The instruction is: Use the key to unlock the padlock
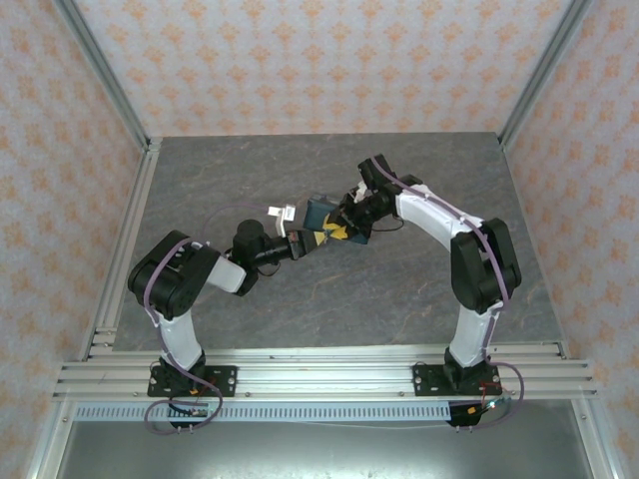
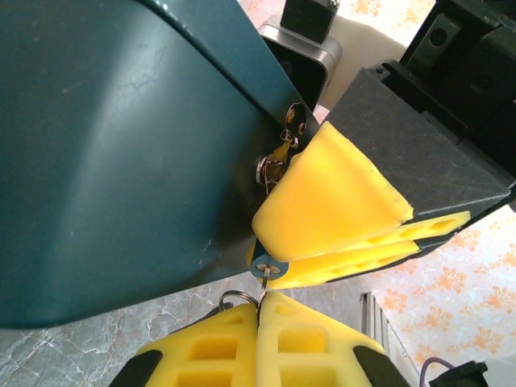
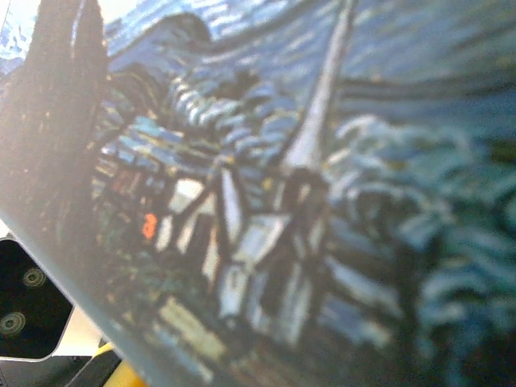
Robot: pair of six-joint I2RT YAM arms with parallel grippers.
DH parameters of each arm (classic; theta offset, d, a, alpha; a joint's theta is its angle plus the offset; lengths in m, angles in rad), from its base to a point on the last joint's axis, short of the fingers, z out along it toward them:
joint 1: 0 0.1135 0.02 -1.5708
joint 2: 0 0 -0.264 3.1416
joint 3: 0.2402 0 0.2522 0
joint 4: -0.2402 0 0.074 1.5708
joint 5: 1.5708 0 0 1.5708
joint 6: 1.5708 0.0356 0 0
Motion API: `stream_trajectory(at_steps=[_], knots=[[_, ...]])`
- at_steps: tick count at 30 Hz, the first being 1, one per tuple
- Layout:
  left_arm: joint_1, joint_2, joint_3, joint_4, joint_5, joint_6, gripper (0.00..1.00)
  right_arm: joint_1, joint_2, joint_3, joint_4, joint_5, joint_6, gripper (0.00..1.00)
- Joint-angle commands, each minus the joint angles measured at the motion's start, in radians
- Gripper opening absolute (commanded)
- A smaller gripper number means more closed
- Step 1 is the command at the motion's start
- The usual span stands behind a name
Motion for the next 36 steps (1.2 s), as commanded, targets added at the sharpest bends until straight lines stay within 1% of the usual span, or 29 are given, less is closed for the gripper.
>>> stream_trajectory(at_steps=[1,5,10,12,17,21,25,27,32,36], knots=[[-0.034,0.013,0.044,0.096,-0.041,-0.033,0.00,0.043,-0.006,-0.033,0.049,-0.040,0.085,0.00],[-0.067,0.024,0.058,0.097,-0.076,-0.044,0.00,0.062,-0.007,-0.041,0.091,-0.025,0.136,0.00],[-0.088,0.011,0.014,0.017,-0.139,0.029,0.00,0.071,-0.013,-0.044,0.048,0.058,0.122,0.00],[-0.091,0.003,-0.015,-0.011,-0.160,0.053,0.00,0.077,-0.016,-0.051,0.031,0.093,0.107,0.06],[-0.114,0.007,-0.044,-0.078,-0.160,0.100,0.00,0.096,-0.023,-0.116,0.083,0.147,0.115,0.08],[-0.120,0.036,-0.050,-0.073,-0.168,0.110,0.00,0.118,-0.018,-0.153,0.121,0.181,0.121,0.08],[-0.120,0.071,-0.066,-0.040,-0.181,0.110,0.00,0.134,-0.018,-0.200,0.152,0.221,0.127,0.11],[-0.121,0.114,-0.079,-0.020,-0.181,0.107,0.00,0.136,-0.018,-0.223,0.172,0.236,0.134,0.13],[-0.128,0.122,-0.122,-0.019,-0.187,0.130,0.00,0.142,-0.008,-0.254,0.213,0.258,0.140,0.14],[-0.135,0.122,-0.132,-0.037,-0.192,0.148,0.00,0.144,0.007,-0.266,0.241,0.255,0.147,0.17]])
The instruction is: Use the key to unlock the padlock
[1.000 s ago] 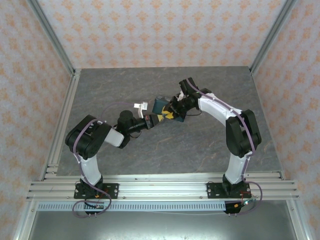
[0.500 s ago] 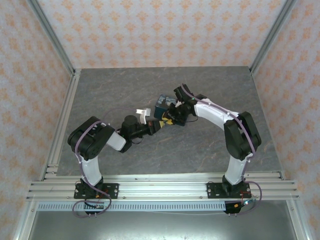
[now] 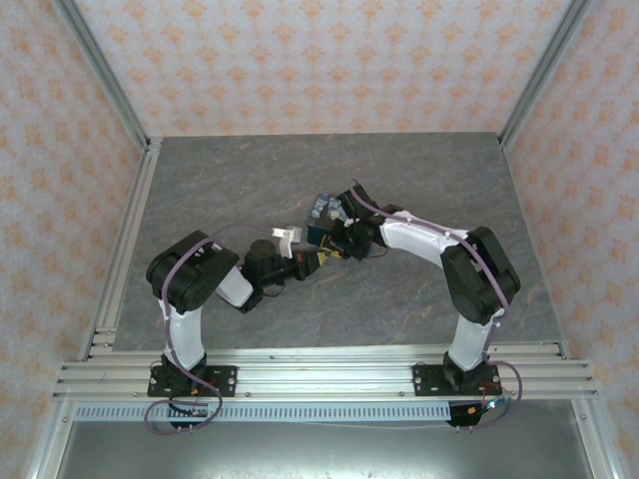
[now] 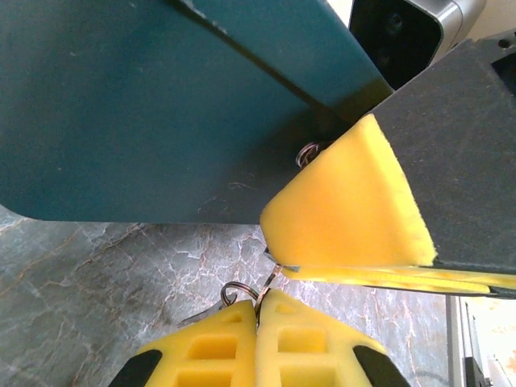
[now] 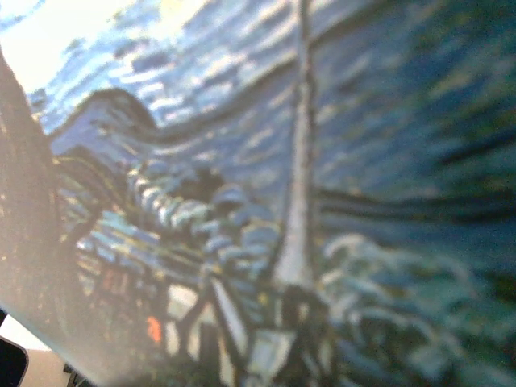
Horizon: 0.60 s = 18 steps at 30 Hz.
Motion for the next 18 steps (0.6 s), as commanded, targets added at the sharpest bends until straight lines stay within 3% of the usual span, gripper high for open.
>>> stream_trajectory(at_steps=[1,18], knots=[[-0.032,0.029,-0.033,-0.065,0.013,0.045,0.00,-0.007,0.056,-0.044,0.025,-0.125,0.088,0.18],[-0.042,0.064,-0.061,-0.053,-0.031,0.048,0.00,-0.007,0.018,-0.107,0.063,-0.096,0.107,0.41]])
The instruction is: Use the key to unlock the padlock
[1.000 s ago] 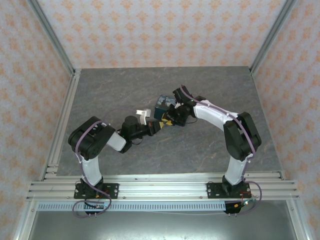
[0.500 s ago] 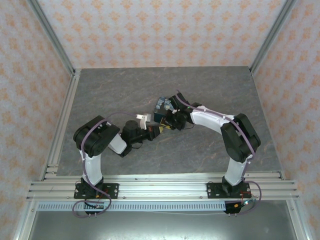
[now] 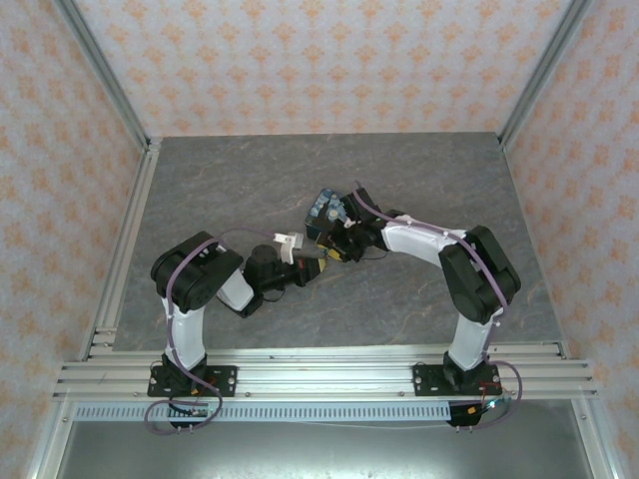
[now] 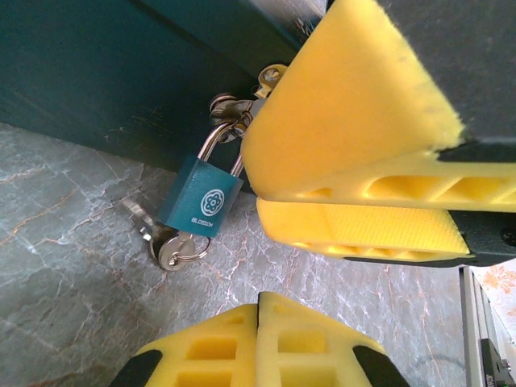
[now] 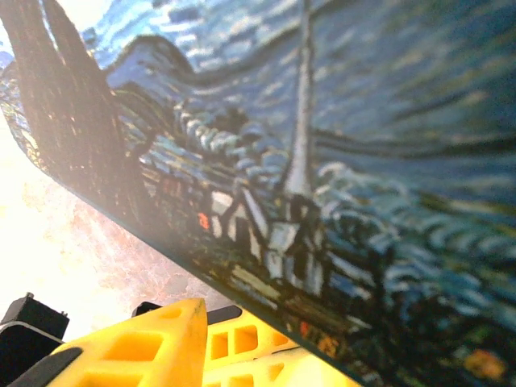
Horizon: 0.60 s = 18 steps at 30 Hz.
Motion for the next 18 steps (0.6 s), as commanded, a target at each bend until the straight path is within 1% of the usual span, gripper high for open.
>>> stream_trajectory(at_steps=[1,4,8,9,13,18], knots=[[-0.017,0.039,-0.033,-0.090,-0.019,0.020,0.00,0.001,0.011,-0.044,-0.074,-0.026,0.052,0.42],[-0.016,0.019,-0.038,-0.110,-0.027,0.025,0.00,0.003,-0.022,-0.052,-0.091,0.026,0.045,0.43],[-0.017,-0.036,-0.039,-0.193,-0.039,0.048,0.00,0.032,-0.083,-0.057,-0.146,0.158,0.024,0.43],[-0.017,-0.076,-0.035,-0.230,-0.041,0.059,0.00,0.045,-0.098,-0.060,-0.157,0.200,0.024,0.43],[-0.016,-0.160,-0.032,-0.380,-0.057,0.104,0.00,0.104,-0.134,-0.075,-0.171,0.346,0.038,0.43],[-0.016,-0.263,-0.041,-0.529,-0.091,0.154,0.00,0.186,-0.117,-0.047,-0.191,0.504,0.034,0.44]])
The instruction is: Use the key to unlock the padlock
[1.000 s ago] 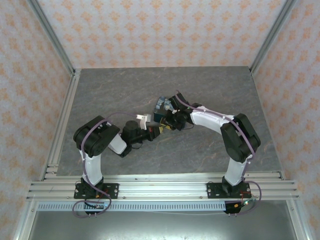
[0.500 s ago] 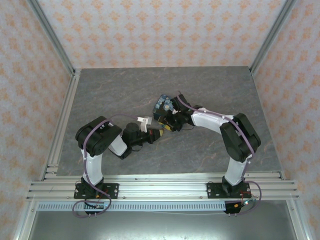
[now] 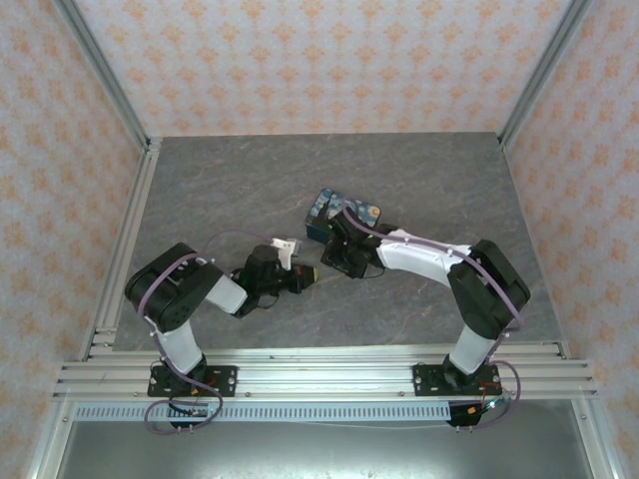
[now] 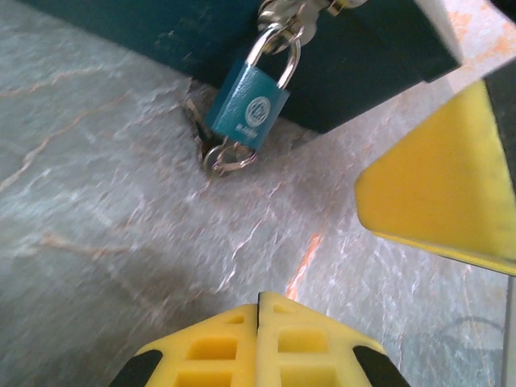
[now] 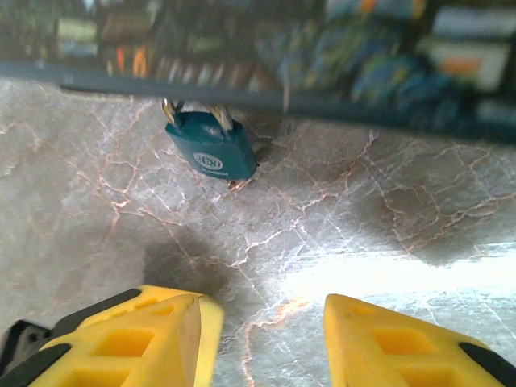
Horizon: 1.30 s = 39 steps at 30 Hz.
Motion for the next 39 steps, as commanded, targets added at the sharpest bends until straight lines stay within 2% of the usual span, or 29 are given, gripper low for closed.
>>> stream_trajectory(at_steps=[1,10,26,39], knots=[[-0.003,-0.077,-0.014,-0.170,-0.051,0.070,0.00,0.043,-0.006,0.025,-0.044,0.185,0.012,0.44],[-0.003,-0.216,-0.035,-0.323,-0.103,0.112,0.00,0.081,0.062,0.122,-0.081,0.329,-0.003,0.47],[-0.001,-0.301,-0.050,-0.396,-0.144,0.132,0.00,0.082,0.220,0.283,-0.159,0.368,-0.048,0.50],[0.010,-0.357,-0.102,-0.408,-0.157,0.136,0.00,0.081,0.279,0.307,-0.175,0.401,-0.056,0.49]])
